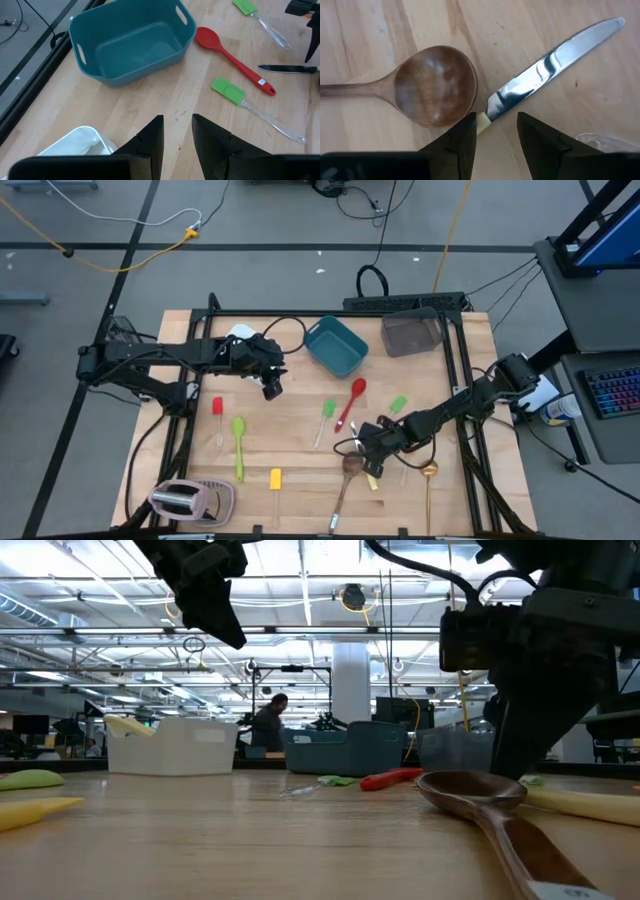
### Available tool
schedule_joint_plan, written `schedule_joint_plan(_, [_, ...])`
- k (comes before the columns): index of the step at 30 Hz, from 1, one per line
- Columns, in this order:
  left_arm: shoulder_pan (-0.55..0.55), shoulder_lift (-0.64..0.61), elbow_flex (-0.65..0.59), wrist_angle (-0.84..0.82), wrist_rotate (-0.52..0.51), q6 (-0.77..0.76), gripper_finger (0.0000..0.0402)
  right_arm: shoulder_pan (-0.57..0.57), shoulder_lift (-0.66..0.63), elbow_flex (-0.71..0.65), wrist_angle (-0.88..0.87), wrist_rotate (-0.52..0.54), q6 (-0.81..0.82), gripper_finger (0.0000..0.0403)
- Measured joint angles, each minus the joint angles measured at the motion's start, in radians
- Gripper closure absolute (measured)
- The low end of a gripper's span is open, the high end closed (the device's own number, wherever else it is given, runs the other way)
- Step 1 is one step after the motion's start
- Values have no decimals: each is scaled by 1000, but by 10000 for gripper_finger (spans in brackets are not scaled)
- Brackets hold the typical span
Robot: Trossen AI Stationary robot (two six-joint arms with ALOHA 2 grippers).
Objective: Pick & Place Kitchen Items
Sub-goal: Put the yellow knife into the white bin
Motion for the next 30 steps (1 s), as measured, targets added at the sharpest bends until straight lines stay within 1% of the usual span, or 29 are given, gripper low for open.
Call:
schedule_joint_plan(7, [0, 0, 0, -2, 0, 0, 295, -17, -23, 2, -176, 0, -66, 268])
schedule_joint_plan(14, [0, 0, 0, -8, 1, -21, 295, -56, -91, -5, -216, 24, -159, 268])
schedule_joint_plan(17, [0, 0, 0, -8, 1, -48, 295, -62, -113, -4, -202, 23, -123, 268])
schedule_joint_plan(21, [0, 0, 0, -10, 1, -73, 295, -57, -112, -5, -207, 18, -98, 268])
schedule_joint_plan(28, [0, 0, 0, -14, 1, -100, 295, -53, -110, -38, -196, 16, 64, 268])
schedule_joint_plan(30, [0, 0, 0, -14, 1, -106, 295, -54, -112, -63, -160, -5, 114, 268])
